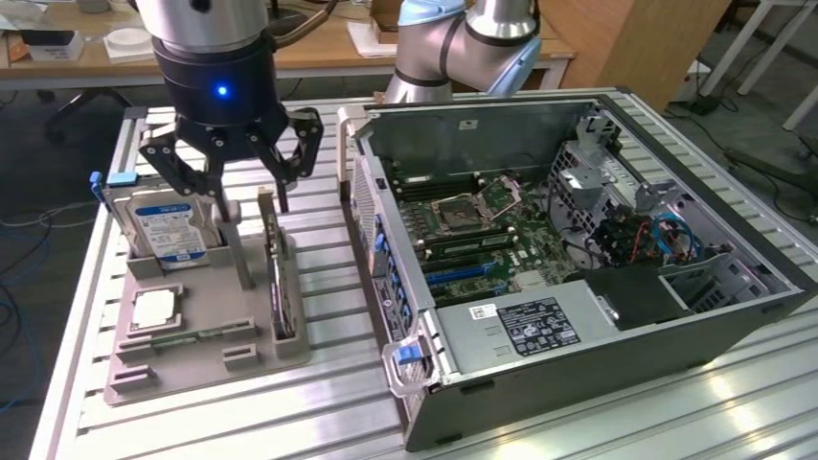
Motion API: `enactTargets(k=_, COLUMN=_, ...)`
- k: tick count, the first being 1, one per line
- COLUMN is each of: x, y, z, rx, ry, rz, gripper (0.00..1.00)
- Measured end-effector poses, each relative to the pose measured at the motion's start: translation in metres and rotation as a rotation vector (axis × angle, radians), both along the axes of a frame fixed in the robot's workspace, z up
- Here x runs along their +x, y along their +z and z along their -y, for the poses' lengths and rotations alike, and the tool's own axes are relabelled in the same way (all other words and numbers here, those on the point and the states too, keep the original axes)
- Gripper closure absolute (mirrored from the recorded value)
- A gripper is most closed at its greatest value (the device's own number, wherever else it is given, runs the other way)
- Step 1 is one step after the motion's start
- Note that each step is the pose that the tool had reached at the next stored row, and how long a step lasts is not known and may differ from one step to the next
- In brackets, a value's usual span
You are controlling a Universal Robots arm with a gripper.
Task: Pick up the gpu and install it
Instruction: 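Pick up the gpu and move the gpu toward the slot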
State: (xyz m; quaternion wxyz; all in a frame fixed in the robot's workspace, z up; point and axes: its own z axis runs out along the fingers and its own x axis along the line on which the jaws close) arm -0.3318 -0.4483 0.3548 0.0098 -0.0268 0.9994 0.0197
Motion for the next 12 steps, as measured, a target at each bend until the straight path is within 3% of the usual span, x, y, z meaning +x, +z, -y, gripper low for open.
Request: enactTargets(k=12, x=0.0056, y=-0.0046, z=0.0009, rx=0.0000, ry=0.000, rz=-0.0001, gripper=0.41)
